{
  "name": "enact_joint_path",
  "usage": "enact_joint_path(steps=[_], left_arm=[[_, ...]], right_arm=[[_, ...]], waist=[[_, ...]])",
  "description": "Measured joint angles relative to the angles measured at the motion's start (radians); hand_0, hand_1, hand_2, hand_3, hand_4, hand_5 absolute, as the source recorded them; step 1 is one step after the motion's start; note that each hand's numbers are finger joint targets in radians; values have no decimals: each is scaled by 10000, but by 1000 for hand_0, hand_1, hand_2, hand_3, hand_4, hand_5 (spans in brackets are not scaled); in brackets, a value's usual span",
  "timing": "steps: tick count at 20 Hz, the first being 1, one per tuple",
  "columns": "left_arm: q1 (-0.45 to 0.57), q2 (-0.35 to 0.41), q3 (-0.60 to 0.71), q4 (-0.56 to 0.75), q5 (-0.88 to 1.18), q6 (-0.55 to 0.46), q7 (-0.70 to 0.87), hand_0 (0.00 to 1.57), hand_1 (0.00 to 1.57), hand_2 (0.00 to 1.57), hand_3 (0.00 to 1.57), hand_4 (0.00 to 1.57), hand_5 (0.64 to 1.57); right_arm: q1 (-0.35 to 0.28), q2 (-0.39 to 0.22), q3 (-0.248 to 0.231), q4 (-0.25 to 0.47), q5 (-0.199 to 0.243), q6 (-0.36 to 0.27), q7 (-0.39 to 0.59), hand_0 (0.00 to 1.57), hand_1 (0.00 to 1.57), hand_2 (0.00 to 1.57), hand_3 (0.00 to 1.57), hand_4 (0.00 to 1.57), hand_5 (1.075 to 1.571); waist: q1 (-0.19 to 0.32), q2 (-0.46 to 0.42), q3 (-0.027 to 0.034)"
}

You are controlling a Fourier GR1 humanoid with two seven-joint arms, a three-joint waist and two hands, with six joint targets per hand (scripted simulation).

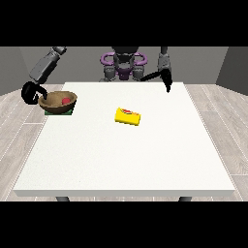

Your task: Pick the cup and pour the ball into the bowl, then pick the bowl and place it on the pad

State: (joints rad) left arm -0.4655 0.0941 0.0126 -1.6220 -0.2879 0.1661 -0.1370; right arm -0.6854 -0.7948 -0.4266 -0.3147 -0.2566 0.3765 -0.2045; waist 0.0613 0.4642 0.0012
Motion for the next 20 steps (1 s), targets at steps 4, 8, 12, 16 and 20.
enact_joint_path(steps=[4, 8, 12, 16, 20], left_arm=[[183, -62, -97, -301, -83, 65, 34, 0, 0, 0, 0, 0, 1565], [59, 129, 16, -782, 4, -78, 288, 0, 0, 0, 0, 0, 1566], [228, 219, 117, -1234, 117, -158, 482, 0, 0, 0, 0, 0, 1567], [484, 136, 60, -1317, 106, -124, 377, 0, 0, 0, 0, 0, 1569], [984, -82, -148, -1307, 41, -55, 297, 0, 0, 0, 0, 0, 1569]], right_arm=[[99, -437, 42, 204, 190, -425, 219, 751, 751, 473, 739, 0, 1514], [-93, -942, 74, 222, 387, -852, 239, 0, 0, 429, 263, 0, 1481], [-216, -1298, 70, 281, 468, -836, 299, 0, 0, 376, 158, 0, 1488], [-288, -1290, 111, 245, 527, -885, 316, 0, 0, 255, 56, 0, 1493], [-462, -1856, -9, 262, 377, -235, 789, 0, 0, 189, 288, 0, 1503]], waist=[[-8, 68, 3], [49, 380, 6], [-16, 438, 4], [-108, 353, 3], [-224, -64, 1]])
